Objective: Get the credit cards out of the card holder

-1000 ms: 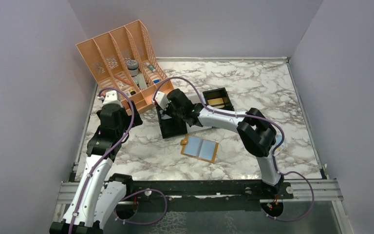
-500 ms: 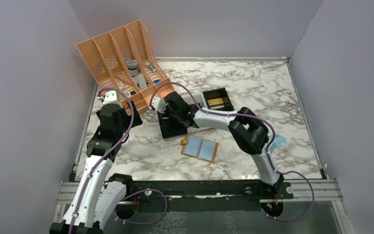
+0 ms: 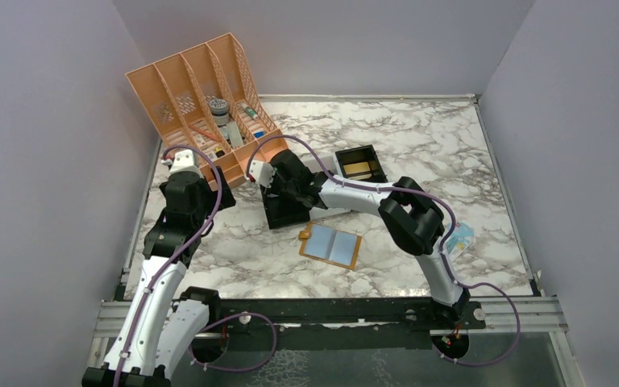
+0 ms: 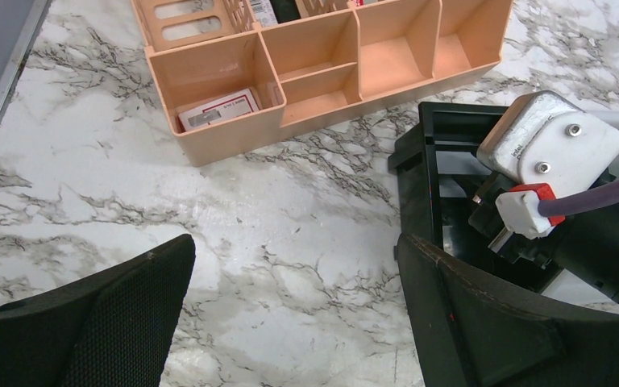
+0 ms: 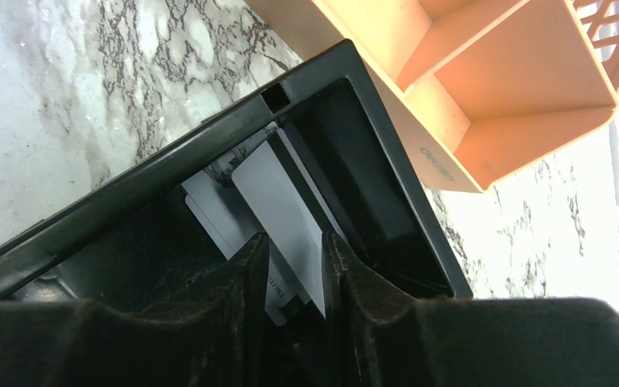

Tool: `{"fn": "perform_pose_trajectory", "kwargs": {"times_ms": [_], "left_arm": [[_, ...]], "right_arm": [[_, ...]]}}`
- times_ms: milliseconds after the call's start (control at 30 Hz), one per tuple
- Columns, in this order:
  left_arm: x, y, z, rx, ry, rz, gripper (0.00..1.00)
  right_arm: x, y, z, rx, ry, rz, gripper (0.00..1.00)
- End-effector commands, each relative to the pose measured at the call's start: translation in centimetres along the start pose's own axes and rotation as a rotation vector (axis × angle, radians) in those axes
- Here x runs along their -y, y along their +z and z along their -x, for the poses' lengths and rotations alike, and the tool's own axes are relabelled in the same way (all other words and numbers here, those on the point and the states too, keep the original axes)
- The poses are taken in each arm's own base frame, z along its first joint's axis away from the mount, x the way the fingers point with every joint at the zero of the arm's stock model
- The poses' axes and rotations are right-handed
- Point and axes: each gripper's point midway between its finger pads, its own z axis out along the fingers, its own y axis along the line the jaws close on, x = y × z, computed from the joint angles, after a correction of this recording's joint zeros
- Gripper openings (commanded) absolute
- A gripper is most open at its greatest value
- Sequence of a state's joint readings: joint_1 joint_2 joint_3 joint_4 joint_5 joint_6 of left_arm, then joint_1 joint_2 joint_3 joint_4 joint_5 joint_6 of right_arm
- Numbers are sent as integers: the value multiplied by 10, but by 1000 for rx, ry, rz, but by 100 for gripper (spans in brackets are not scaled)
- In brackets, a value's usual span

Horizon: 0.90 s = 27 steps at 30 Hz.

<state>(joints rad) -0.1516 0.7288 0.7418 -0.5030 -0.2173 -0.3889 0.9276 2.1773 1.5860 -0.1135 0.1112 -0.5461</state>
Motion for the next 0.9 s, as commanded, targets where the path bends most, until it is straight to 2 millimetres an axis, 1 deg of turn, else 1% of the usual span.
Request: {"fn": "perform_pose_trajectory", "kwargs": {"times_ms": [0,67,100,133,267,300,333,400,600,700,767,800,867], "left_arm": [[-1,2,0,8,6,2,99],[-1,2,-1,5,7,2,99],[-1,3,-1,4,7,1,99],[-1,3,-1,3,7,-1,99],[0,4,-2,-4,10,-5,99],[1,4,-2,-7,10,-6,99],[1,4,-3,-9,10,-7,99],[2,5,-3,-13,11,-14,99],[2,5,-3,-12,11,-13,99],[2,5,-3,-10,10,-11,99],[2,5,-3,-12,11,-10,99],[2,5,-3,-12,11,-11,99],[2,6,-4,-17,12,-13,99]], "right_arm": [[-7,5,4,8,13,37,32],[-7,5,1,3,4,34,32],[-7,5,0,0,-2,34,35],[-7,6,-1,-4,-9,32,36],[-8,5,-3,-13,-17,39,36],[-9,4,-2,-11,-15,43,37],[-10,3,-2,-9,-9,51,41],[-12,1,1,-2,6,68,46],[-11,-4,12,33,42,87,47],[-1,-8,22,59,69,66,47],[5,-16,34,94,101,65,47],[9,-22,41,117,115,63,48],[20,-42,61,183,170,46,48]]}}
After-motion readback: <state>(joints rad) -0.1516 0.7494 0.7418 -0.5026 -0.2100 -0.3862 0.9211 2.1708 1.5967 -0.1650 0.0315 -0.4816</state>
